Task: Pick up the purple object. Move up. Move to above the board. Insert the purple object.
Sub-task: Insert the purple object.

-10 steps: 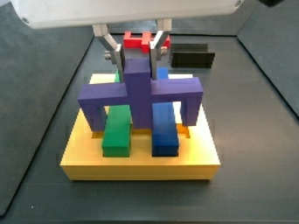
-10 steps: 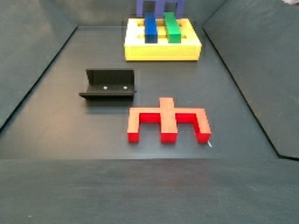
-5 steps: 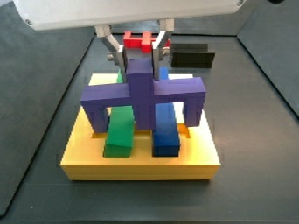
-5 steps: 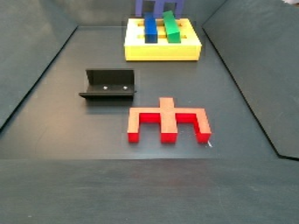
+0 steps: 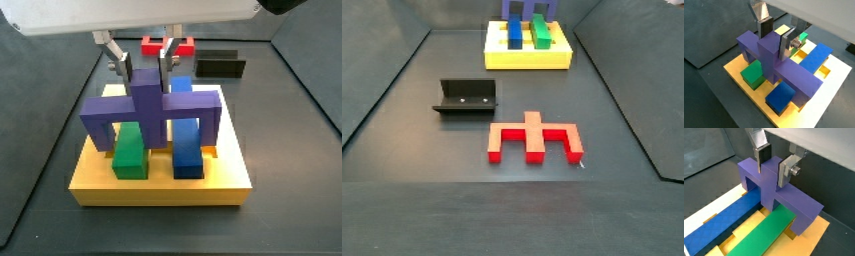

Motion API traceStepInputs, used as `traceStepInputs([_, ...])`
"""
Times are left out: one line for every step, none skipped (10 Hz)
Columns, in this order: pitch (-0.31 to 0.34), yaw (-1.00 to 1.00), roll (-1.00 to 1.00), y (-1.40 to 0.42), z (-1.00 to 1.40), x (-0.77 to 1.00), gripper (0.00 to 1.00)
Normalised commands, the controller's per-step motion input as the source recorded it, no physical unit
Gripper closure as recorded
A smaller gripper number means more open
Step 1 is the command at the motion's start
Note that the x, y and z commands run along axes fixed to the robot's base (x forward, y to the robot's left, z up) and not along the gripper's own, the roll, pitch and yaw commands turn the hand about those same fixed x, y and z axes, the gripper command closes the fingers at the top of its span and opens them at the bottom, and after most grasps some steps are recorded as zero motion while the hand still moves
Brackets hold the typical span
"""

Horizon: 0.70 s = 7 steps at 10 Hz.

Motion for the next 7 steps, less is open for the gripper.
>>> traceStepInputs([0.0,0.0,0.0,-0.04,-0.01,0.11,1.0])
traceStepInputs([0.0,0.0,0.0,-0.03,-0.03,0.09,1.0])
traceStepInputs([0.0,0.0,0.0,-0.03,-0.04,0.07,1.0])
traceStepInputs([0.0,0.0,0.0,-0.02,-0.05,0.05,1.0])
traceStepInputs([0.0,0.0,0.0,-0.03,-0.06,0.07,1.0])
traceStepInputs([0.0,0.0,0.0,-0.04,-0.1,0.09,1.0])
traceStepInputs([0.0,0.0,0.02,-0.03,-0.12,0.08,1.0])
